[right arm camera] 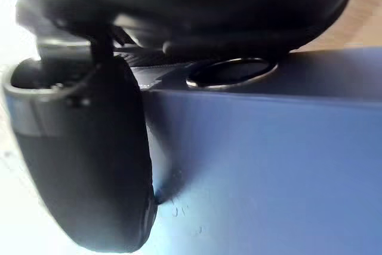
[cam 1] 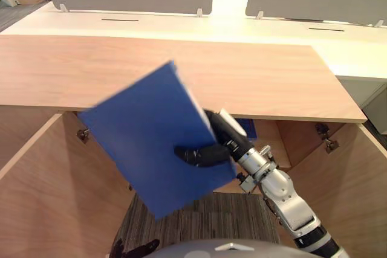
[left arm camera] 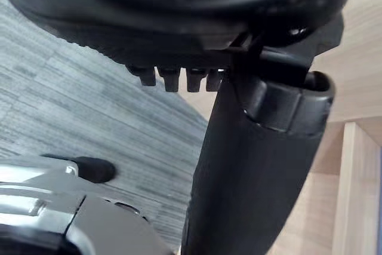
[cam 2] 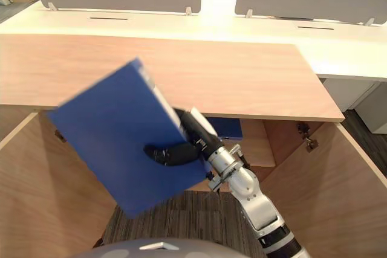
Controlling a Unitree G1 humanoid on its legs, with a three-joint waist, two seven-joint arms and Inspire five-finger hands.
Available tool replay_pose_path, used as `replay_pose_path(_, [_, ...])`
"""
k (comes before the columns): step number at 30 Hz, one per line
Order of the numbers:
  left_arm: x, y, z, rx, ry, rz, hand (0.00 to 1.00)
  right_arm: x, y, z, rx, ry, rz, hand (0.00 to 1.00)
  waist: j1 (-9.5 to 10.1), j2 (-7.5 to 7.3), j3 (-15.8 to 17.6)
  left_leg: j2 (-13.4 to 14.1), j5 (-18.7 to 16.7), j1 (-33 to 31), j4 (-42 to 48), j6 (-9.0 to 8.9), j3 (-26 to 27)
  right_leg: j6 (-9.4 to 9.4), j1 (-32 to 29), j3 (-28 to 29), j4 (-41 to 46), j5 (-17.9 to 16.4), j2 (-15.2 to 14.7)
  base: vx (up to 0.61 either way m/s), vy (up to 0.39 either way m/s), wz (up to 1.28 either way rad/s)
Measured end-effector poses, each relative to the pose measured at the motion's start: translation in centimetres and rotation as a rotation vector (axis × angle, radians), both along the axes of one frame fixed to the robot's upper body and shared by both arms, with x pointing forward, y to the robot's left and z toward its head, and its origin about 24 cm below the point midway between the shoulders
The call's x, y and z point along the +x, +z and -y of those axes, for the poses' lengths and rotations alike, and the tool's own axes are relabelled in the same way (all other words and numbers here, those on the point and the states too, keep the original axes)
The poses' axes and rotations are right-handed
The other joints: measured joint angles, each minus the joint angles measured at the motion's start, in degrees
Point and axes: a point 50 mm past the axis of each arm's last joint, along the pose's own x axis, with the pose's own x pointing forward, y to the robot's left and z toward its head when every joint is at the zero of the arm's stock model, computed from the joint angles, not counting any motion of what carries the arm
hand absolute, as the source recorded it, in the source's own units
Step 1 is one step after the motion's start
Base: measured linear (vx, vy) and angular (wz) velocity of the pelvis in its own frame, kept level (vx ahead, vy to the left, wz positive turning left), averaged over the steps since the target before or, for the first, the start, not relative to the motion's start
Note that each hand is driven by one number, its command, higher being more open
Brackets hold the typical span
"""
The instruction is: Walk over to the cabinet, pick up the folder, carry it to the office cabinet, place the folder inside the office cabinet, then close the office cabinet door
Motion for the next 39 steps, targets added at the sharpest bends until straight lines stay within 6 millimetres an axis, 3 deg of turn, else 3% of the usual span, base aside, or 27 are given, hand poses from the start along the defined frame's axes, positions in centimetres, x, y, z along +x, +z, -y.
replay_pose_path(3, [1.2,0.0,-0.1,0.004,-0.055,0.011,1.00,0.1,-2.4,0.0,-0.132,0.037,-0.055,0.00,0.37,0.43,0.9,0.1,0.0,-2.2,0.4,-0.04,0.4,-0.06,-2.5,0.4,0.5,0.1,0.1,-0.01,-0.006,-0.07])
replay_pose_path(6, [3.6,0.1,0.2,0.001,-0.091,0.067,1.00,0.9,-3.7,0.3,-0.277,0.055,-0.048,0.00,1.10,1.21,5.0,0.5,-1.7,-4.9,4.3,0.04,1.5,-0.16,-4.5,1.7,2.0,0.2,0.0,-0.01,0.006,-0.18])
replay_pose_path(11, [8.7,1.1,1.3,0.005,-0.193,0.205,1.00,3.4,-2.8,1.4,-0.425,0.028,0.048,0.00,0.87,4.40,12.7,2.1,-6.1,-15.3,16.5,0.27,1.5,-0.63,-12.3,2.6,7.6,-0.1,0.2,-0.05,0.013,-0.09])
replay_pose_path(18, [15.4,3.7,1.6,0.052,-0.302,0.390,1.00,5.9,0.5,1.9,-0.344,-0.105,0.167,0.00,-0.18,4.62,21.3,2.9,-7.2,-29.8,26.3,0.81,1.0,-1.53,-27.9,2.6,19.8,-2.6,-0.9,-0.13,-0.019,0.03])
replay_pose_path(20, [17.4,5.0,1.9,0.069,-0.322,0.469,1.00,6.8,1.7,2.3,-0.287,-0.178,0.198,0.00,-0.29,4.92,23.7,3.2,-7.5,-35.0,30.0,1.16,0.6,-1.75,-33.1,2.6,23.6,-3.3,-1.2,-0.17,-0.044,0.08])
replay_pose_path(24, [19.2,6.7,2.6,0.080,-0.320,0.569,1.00,7.6,3.2,3.3,-0.089,-0.307,0.168,0.00,0.08,5.33,25.2,4.9,-9.8,-42.4,37.1,1.10,0.3,-2.13,-40.2,2.7,30.0,-5.0,-1.2,-0.15,-0.048,-0.01])
replay_pose_path(26, [20.2,7.6,3.1,0.075,-0.305,0.621,1.00,7.7,4.5,3.5,0.040,-0.361,0.183,0.00,0.36,5.41,25.4,5.7,-11.0,-46.5,40.4,1.01,0.2,-2.56,-44.3,2.7,33.2,-6.4,-1.2,-0.15,-0.054,-0.06])
replay_pose_path(27, [20.9,8.3,3.7,0.063,-0.293,0.669,1.00,7.7,6.2,3.7,0.182,-0.400,0.204,0.00,0.70,5.45,25.6,6.6,-11.6,-49.9,43.0,0.86,0.4,-2.79,-47.8,2.7,35.5,-6.8,-0.9,-0.13,-0.057,-0.10])
replay_pose_path(35, [23.0,11.3,4.3,0.075,-0.256,0.819,1.00,9.0,11.0,5.7,0.597,-0.529,0.252,0.00,2.89,5.37,26.3,8.9,-13.2,-58.6,51.4,0.21,-1.6,-4.27,-56.2,1.5,45.1,-9.9,-0.5,-0.04,-0.052,0.03])
replay_pose_path(39, [23.6,12.0,4.1,0.091,-0.239,0.844,1.00,9.4,12.1,6.4,0.727,-0.560,0.247,0.00,3.16,5.34,26.7,9.2,-13.5,-61.0,53.1,-0.12,-2.5,-4.64,-58.3,0.9,47.1,-10.8,-0.5,-0.04,-0.049,0.08])
